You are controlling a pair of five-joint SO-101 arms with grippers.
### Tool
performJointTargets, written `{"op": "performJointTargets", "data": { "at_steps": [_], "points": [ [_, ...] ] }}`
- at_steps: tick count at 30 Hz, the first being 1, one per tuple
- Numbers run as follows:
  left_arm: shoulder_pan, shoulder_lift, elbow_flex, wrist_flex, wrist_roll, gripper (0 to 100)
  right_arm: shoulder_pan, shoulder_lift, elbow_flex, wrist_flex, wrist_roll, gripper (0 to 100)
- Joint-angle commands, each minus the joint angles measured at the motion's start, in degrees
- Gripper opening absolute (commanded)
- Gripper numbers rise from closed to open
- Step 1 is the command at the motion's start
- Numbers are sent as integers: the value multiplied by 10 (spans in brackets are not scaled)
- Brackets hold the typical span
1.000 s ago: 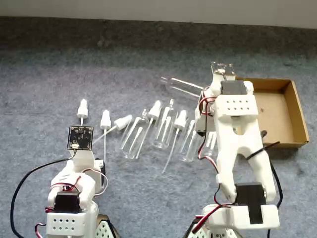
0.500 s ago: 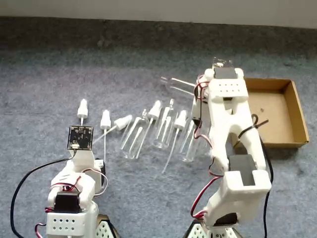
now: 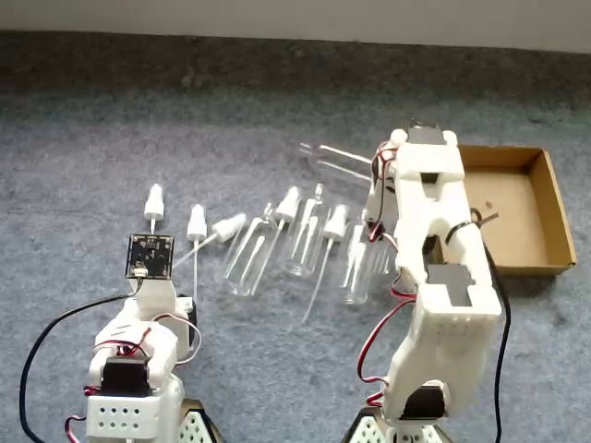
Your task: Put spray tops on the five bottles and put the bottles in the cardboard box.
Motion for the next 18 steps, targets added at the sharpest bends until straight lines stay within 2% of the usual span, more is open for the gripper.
{"op": "performJointTargets", "data": {
  "at_steps": [1,16,18],
  "points": [
    [6,-3,11,1,-4,8,7,5,-32,-24,-1,260],
    [6,-3,11,-1,-4,8,4,39,-33,-72,-5,259],
    [6,-3,11,-1,-4,8,3,40,-33,-72,0,233]
  ]
}}
